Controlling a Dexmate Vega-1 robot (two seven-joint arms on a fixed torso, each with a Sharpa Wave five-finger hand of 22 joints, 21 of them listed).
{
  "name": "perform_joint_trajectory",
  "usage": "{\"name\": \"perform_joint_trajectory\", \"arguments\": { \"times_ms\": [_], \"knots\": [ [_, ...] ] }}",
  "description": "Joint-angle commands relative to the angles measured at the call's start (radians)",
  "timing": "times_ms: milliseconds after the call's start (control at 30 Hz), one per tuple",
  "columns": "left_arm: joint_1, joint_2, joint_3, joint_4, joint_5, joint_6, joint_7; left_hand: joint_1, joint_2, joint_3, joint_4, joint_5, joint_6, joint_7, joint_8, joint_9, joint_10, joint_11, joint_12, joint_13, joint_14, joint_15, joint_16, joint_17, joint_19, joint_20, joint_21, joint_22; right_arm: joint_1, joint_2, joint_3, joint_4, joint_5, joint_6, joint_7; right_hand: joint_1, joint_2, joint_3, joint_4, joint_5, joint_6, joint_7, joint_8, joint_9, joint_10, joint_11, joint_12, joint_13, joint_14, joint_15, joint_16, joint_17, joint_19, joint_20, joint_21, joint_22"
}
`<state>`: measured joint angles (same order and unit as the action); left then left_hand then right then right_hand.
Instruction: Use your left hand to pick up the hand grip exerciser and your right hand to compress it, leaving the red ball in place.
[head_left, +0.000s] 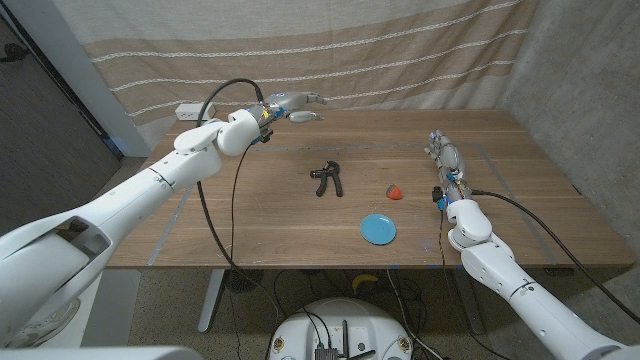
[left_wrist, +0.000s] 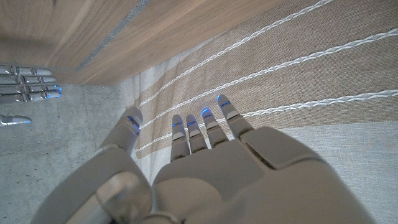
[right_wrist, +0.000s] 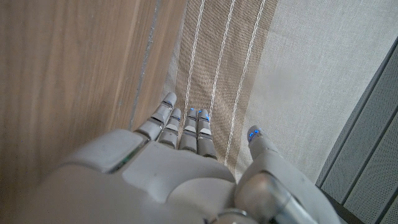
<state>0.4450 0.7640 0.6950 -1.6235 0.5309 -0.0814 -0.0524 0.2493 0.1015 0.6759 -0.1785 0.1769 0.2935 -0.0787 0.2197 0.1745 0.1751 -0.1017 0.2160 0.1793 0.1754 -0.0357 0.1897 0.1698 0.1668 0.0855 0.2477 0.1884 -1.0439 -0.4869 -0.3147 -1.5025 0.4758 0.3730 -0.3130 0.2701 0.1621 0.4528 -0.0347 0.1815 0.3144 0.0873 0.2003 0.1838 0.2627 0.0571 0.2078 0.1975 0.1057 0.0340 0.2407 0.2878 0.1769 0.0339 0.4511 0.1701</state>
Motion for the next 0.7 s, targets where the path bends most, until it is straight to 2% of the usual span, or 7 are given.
{"name": "perform_joint_trajectory", "arguments": {
  "times_ms": [33,700],
  "knots": [
    [-0.026,0.003,0.018,-0.024,0.069,0.016,-0.098,0.016,-0.001,0.0,-0.003,-0.001,0.014,0.001,0.008,0.005,0.015,-0.002,0.007,0.006,0.01,-0.023,0.005,0.006,0.008,-0.003,-0.002,0.005,-0.007,0.002,0.001,-0.005,-0.001,0.001,-0.001,0.005,0.0,-0.001,-0.007,0.001,0.008,-0.002,0.009,0.003,0.011,-0.001,0.007,0.005,0.014,0.001,0.004,0.002,0.007,0.003,-0.002,0.002],
    [-0.048,-0.003,0.052,-0.059,0.176,0.065,-0.193,0.059,-0.022,0.001,-0.016,0.002,0.07,-0.008,0.023,0.005,0.038,-0.009,0.003,0.006,0.023,-0.035,0.004,0.005,0.022,-0.014,-0.002,0.003,-0.043,-0.008,0.009,-0.049,-0.015,0.003,-0.018,0.004,0.001,0.0,-0.011,0.001,0.021,-0.001,0.01,0.004,0.015,0.003,0.006,0.006,0.015,0.003,0.007,0.002,0.012,0.004,-0.009,0.003]
  ]
}}
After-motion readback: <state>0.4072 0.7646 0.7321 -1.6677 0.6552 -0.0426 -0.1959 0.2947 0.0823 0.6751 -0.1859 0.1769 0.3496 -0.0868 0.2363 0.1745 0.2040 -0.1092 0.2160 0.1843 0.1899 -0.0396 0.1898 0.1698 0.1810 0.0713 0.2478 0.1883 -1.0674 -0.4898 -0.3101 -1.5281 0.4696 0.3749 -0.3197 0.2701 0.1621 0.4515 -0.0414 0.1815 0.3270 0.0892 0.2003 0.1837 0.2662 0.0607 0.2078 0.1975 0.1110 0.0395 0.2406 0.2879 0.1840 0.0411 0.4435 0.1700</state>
